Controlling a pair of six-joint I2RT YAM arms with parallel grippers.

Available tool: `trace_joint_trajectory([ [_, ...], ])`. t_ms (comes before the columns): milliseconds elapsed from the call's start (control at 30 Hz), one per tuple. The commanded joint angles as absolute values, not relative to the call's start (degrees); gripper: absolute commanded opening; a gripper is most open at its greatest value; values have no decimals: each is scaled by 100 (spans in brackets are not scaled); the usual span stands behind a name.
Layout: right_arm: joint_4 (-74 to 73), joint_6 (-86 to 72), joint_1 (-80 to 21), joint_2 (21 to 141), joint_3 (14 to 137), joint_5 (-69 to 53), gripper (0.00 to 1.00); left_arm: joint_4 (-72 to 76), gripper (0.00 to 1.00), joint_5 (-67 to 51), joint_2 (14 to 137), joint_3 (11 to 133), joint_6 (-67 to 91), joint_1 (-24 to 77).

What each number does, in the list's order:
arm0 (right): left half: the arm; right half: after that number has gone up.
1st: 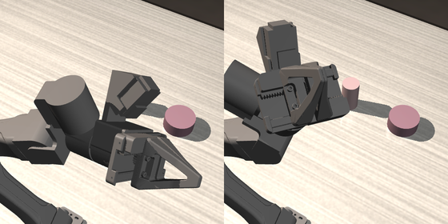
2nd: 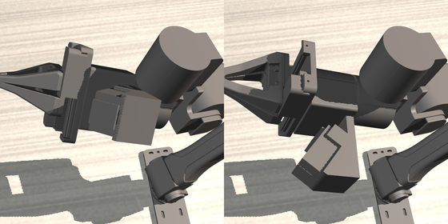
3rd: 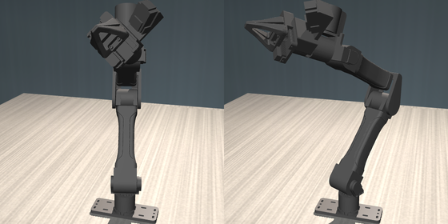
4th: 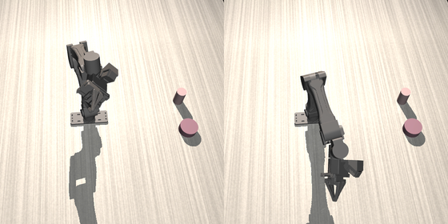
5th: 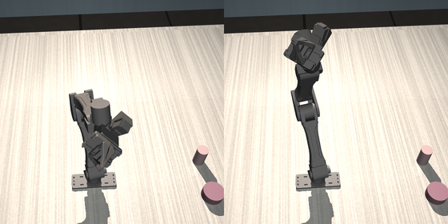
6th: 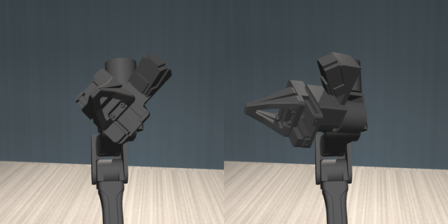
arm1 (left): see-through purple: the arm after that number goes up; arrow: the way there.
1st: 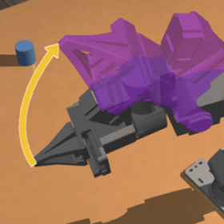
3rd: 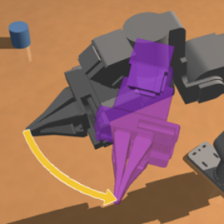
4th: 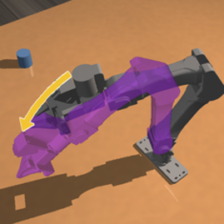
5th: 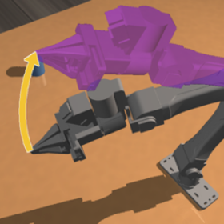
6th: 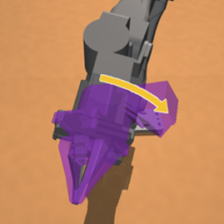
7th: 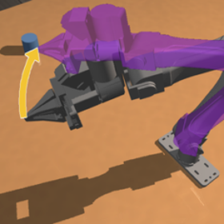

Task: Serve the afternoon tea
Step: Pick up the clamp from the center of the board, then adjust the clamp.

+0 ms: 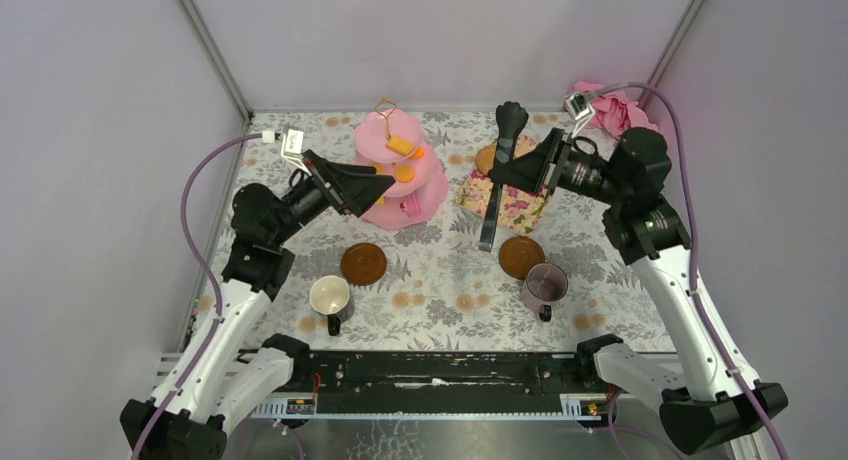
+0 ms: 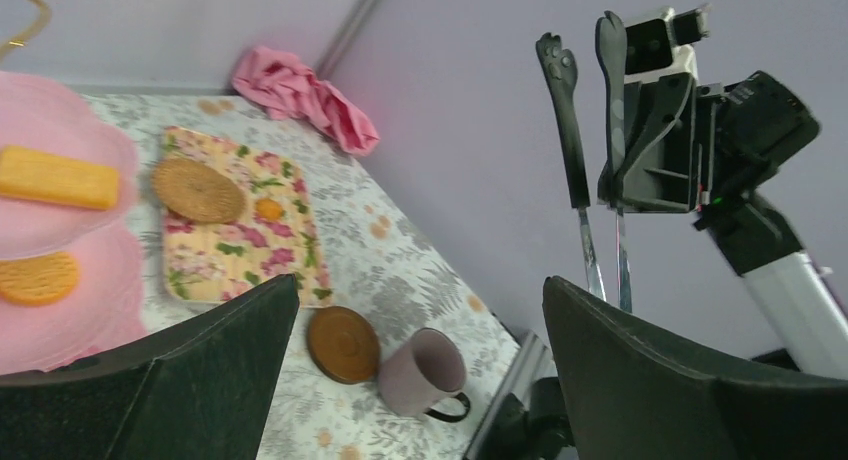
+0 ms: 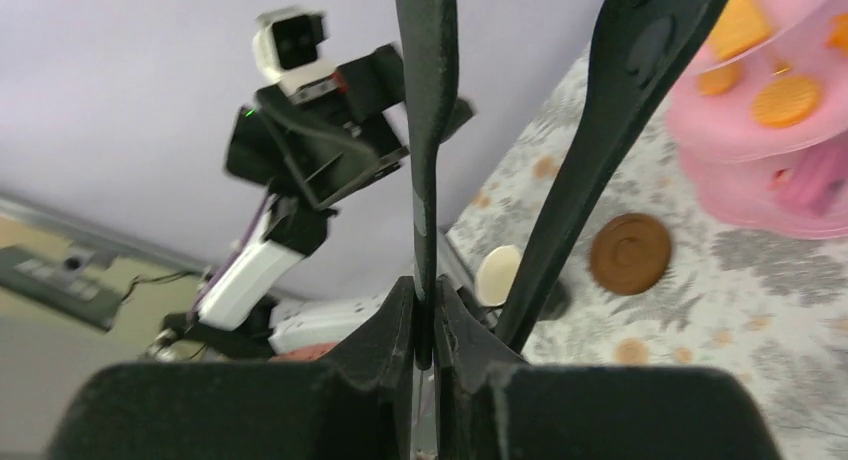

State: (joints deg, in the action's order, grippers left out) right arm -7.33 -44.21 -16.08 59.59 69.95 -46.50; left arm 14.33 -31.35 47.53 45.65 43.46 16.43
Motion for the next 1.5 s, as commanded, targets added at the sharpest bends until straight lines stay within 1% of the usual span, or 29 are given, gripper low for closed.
trace_joint_trajectory([
  [0,645,-5534,-1835,5714,6578,-5503,0,2368,100,-3737,5026,4825,4964,1885],
  [233,1917,-6408,-2495,5672,6156,-5671,0,2796,100,-3823,5579,5116,5223,2299],
  [433,2500,-6628,-3189,5785,6058,-5485,0,3109,100,-3793,5978,5283,5404,2437],
  [633,2601,-6557,-3638,5970,5972,-5252,0,3451,100,-3872,6279,5463,5642,2543],
  [1133,3287,-6736,-3929,6226,5794,-5085,0,3352,100,-3968,6254,5467,5541,2576],
  [1333,2530,-6264,-3929,6125,6239,-4909,0,3118,100,-3908,6096,5299,5311,2575],
  [1467,2550,-6239,-3929,6183,6245,-4905,0,2955,100,-3918,5958,5256,5177,2575],
])
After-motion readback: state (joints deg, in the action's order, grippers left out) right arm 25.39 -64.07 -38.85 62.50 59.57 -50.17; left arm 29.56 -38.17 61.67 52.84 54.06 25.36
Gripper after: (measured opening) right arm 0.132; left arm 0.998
